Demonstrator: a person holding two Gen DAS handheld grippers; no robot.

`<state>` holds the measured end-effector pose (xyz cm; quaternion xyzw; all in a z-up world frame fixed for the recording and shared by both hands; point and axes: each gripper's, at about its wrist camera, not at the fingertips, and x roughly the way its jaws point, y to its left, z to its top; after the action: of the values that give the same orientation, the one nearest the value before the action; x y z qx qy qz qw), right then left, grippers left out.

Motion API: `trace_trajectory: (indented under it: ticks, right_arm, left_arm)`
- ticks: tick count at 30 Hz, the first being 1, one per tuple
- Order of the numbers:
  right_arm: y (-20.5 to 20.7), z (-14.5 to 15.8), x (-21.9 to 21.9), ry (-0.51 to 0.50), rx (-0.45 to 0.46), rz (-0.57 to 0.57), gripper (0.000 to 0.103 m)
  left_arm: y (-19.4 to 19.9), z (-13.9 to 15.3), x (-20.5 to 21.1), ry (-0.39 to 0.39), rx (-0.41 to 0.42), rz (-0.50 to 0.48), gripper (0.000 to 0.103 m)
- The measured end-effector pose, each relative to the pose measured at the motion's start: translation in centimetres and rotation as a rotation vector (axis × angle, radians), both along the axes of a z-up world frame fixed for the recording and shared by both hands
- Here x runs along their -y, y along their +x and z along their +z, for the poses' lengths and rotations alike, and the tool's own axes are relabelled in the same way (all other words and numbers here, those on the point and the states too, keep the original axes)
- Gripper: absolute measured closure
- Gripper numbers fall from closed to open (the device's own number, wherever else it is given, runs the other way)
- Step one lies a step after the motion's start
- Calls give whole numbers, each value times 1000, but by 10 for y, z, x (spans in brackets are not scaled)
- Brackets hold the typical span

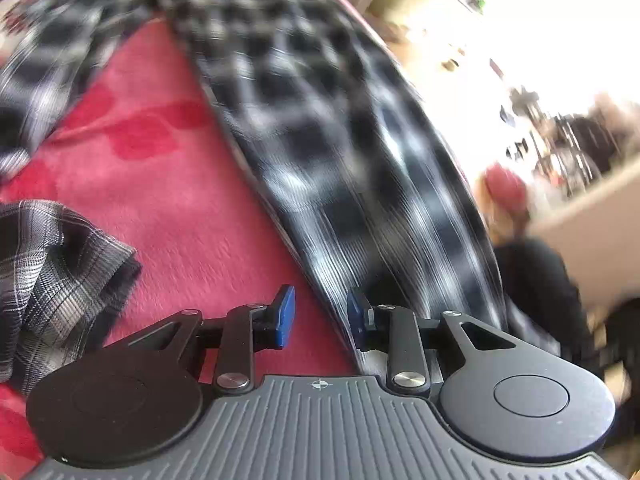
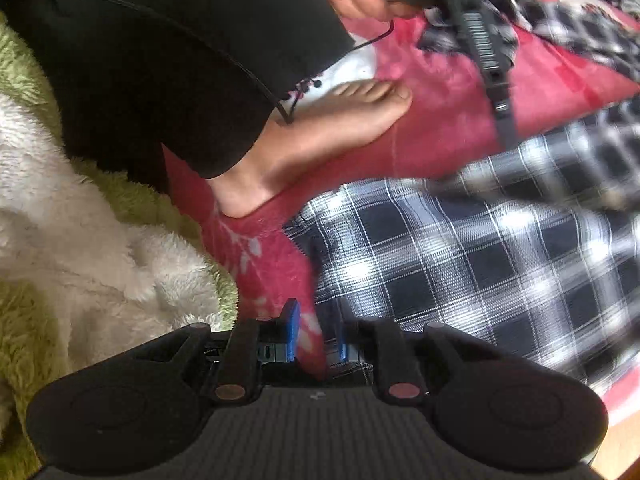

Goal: Fold clothes

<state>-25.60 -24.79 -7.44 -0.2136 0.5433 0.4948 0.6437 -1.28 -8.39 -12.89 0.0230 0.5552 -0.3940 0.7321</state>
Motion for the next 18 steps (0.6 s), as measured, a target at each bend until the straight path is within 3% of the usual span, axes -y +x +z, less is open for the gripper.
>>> trace_trajectory:
  ticks: [2,8,12,15,18]
  right_arm:
    - [-1,0,0,6,-9,-27,82]
    - [0,3,6,34,-32,-102,82]
    - [3,1,7,47,-51,-120,82]
    - [2,0,7,40,-49,-107,82]
    - [1,-5,8,43,-58,-107,82]
  left_arm:
    - [3,-7,5,10,-4,43,77]
    - [-5,-11,17,44,58,91,102]
    - [-13,-5,16,57,86,127,103]
    - [-18,4,12,99,132,151,103]
    - [-23,-5,17,164,121,156,103]
